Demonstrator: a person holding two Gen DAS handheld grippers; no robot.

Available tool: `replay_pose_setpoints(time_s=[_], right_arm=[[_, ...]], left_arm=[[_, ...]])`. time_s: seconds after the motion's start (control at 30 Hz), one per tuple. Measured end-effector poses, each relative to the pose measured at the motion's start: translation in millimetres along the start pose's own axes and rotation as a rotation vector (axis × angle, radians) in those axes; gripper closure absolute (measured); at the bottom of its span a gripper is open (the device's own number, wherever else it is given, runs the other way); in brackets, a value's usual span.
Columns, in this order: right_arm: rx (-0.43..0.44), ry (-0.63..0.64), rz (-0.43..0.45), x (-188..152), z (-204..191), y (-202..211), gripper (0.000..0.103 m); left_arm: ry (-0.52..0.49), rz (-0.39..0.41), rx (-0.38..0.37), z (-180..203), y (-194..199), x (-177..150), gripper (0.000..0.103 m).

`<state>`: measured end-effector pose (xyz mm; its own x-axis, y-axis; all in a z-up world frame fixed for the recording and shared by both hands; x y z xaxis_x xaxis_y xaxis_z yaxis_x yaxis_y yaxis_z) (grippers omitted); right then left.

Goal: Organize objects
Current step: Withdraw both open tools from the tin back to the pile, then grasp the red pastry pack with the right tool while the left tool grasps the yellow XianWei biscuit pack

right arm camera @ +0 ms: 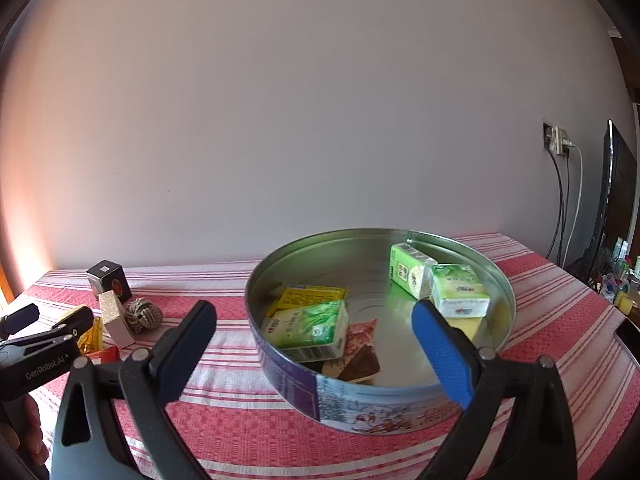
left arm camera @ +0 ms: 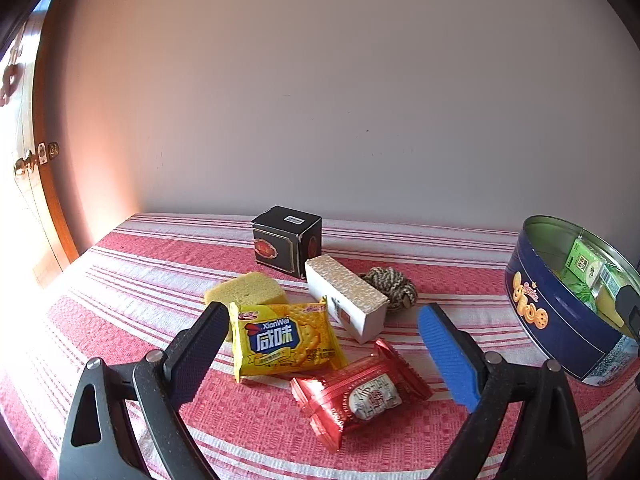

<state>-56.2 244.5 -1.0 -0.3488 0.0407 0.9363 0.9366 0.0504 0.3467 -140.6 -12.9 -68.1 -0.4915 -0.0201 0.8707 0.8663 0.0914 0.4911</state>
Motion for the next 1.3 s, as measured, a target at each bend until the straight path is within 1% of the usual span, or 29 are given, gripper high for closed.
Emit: replay_pose_setpoints(time_s=[0.17, 0.3, 0.4, 0.53, 0.63, 0.67, 0.73, 0.77, 0.8, 0.83, 0.87, 0.9, 0.93, 0.97, 1.07, 1.1, 1.13, 1.2, 1.3], right_arm=[[0.089, 0.029, -0.061, -7, -41, -15, 0.003], [0.168, 0.050, -0.129, -18, -78, -26, 0.004], [0.250, 0.074, -0.192, -28, -112, -36, 0.004], [0.367, 0.139, -0.301, -46, -161, -50, 0.007], [0.449, 0.172, -0.400, -64, -193, -60, 0.007], [0.463, 0.184, -0.434, -70, -201, -64, 0.007], [0.459, 0.206, -0.497, -81, -211, -74, 0.009], [0.461, 0.213, -0.530, -87, -215, -78, 0.012], [0.466, 0.221, -0.567, -93, -219, -82, 0.019], [0.452, 0.238, -0.588, -98, -221, -85, 0.019], [0.441, 0.249, -0.574, -97, -221, -84, 0.030], [0.444, 0.254, -0.572, -98, -222, -84, 0.034], [0.449, 0.251, -0.572, -98, -222, -83, 0.035], [0.457, 0.242, -0.570, -98, -221, -84, 0.040], [0.486, 0.203, -0.545, -93, -214, -79, 0.047], [0.482, 0.203, -0.523, -89, -208, -75, 0.049], [0.465, 0.213, -0.500, -86, -202, -71, 0.049], [0.459, 0.207, -0.455, -78, -188, -62, 0.049], [0.413, 0.180, -0.394, -66, -161, -55, 0.050]], left_arm=[[-0.003, -0.006, 0.061, -39, -11, 2, 0.006], [0.025, -0.039, 0.131, -75, -23, 0, 0.006], [0.059, -0.075, 0.185, -102, -31, -1, 0.006], [0.157, -0.125, 0.181, -127, -38, -5, 0.006], [0.196, -0.147, 0.175, -133, -41, -8, 0.006], [0.198, -0.149, 0.177, -135, -41, -8, 0.006], [0.193, -0.150, 0.183, -135, -43, -8, 0.006], [0.189, -0.151, 0.186, -134, -44, -8, 0.006], [0.186, -0.152, 0.187, -134, -45, -8, 0.006], [0.184, -0.153, 0.187, -133, -45, -9, 0.006], [0.183, -0.155, 0.183, -133, -45, -10, 0.006], [0.181, -0.156, 0.178, -132, -46, -10, 0.006], [0.179, -0.158, 0.170, -131, -47, -11, 0.006], [0.177, -0.158, 0.161, -129, -47, -11, 0.006], [0.181, -0.164, 0.115, -125, -47, -13, 0.006], [0.185, -0.166, 0.095, -123, -47, -13, 0.006], [0.189, -0.167, 0.072, -119, -47, -13, 0.006], [0.183, -0.175, 0.025, -109, -47, -15, 0.006], [0.138, -0.205, -0.040, -84, -49, -21, 0.006]])
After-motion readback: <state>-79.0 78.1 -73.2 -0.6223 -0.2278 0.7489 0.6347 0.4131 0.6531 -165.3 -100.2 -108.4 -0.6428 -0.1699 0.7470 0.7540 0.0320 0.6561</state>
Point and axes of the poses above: each gripper's, at about its wrist camera, not at the fingertips, and y roughly against the way its jaws point, z to its right, x to its top, the point moved 10 cm from there along -y, roughly the way its jaws point, and after that the axes turned 5 degrees about x, right-handed, at the moved point
